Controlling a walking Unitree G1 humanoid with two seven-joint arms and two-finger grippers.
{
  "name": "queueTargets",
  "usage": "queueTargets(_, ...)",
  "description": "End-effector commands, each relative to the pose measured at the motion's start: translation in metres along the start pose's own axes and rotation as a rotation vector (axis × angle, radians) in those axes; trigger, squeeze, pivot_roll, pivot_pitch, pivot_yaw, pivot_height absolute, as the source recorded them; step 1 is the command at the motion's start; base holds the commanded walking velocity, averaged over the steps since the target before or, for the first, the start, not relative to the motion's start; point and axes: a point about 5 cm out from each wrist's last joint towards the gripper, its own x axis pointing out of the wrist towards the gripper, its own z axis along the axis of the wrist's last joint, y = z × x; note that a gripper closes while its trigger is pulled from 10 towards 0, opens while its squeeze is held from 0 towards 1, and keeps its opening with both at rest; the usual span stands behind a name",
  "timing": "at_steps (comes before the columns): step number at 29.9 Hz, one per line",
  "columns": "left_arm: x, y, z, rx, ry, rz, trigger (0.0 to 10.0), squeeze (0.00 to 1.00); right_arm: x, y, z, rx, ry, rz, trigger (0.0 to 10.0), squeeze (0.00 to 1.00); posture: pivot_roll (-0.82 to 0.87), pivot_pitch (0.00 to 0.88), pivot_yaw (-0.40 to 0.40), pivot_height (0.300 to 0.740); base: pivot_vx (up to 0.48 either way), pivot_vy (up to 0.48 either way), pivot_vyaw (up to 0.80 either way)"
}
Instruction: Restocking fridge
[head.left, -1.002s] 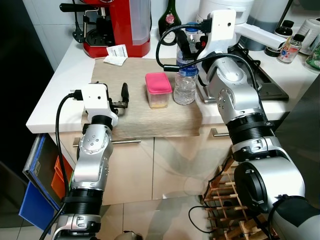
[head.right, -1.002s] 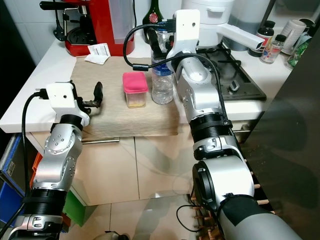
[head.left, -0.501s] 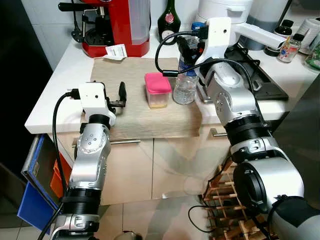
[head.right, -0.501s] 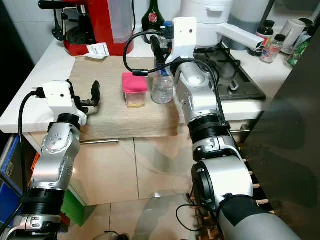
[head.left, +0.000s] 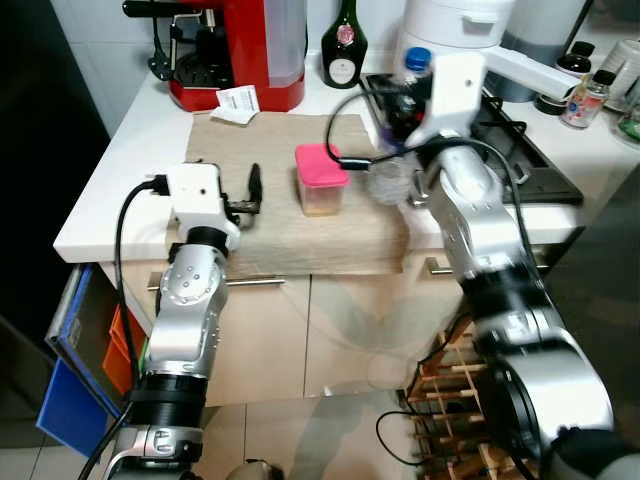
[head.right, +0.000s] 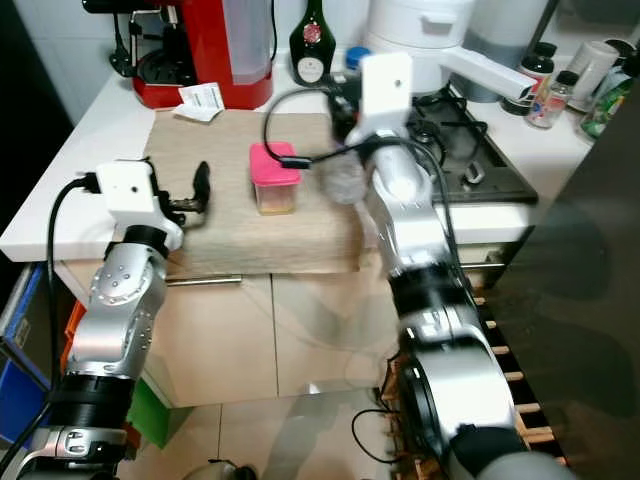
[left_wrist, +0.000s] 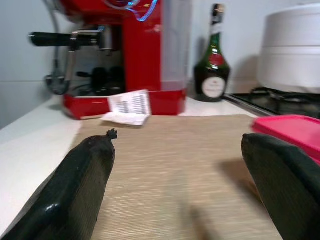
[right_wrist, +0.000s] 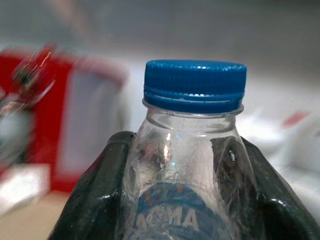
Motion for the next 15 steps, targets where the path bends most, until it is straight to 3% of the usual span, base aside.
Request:
queueTargets(1, 0.003, -0.006, 0.009, 0.017, -0.037, -0.036, 10.0, 0.0, 0.007, -0.008, 0.036, -0.027, -0.176, -0.043, 10.0, 0.0, -0.02, 0.0, 0.019, 0.74, 0.0, 0.0, 0.0)
queueTargets(2, 0.004, -0.013, 0.013, 0.022, -0.062, -0.079, 10.0, 0.0, 0.001, -0.017, 0.05, -0.06, -0.248, -0.096, 10.0, 0.0, -0.03, 0.0, 0.023, 0.74, 0.0, 0.0, 0.0)
queueTargets(4, 0.005, -0.018, 0.018, 0.035, -0.082, -0.104, 10.0, 0.0, -0.006, -0.02, 0.044, -0.059, -0.224, -0.117, 10.0, 0.0, -0.03, 0.0, 0.027, 0.74, 0.0, 0.0, 0.0)
queueTargets(8, 0.011, -0.023, 0.023, 0.023, -0.09, -0.11, 10.0, 0.0, -0.027, -0.021, 0.014, -0.076, -0.108, -0.146, 10.0, 0.0, -0.05, 0.0, 0.031, 0.74, -0.395, 0.0, 0.0)
queueTargets(15, 0.014, -0.026, 0.023, 0.023, -0.093, -0.126, 10.0, 0.0, -0.033, -0.018, 0.011, -0.087, -0.086, -0.158, 10.0, 0.0, -0.06, 0.0, 0.038, 0.74, -0.464, 0.0, 0.0)
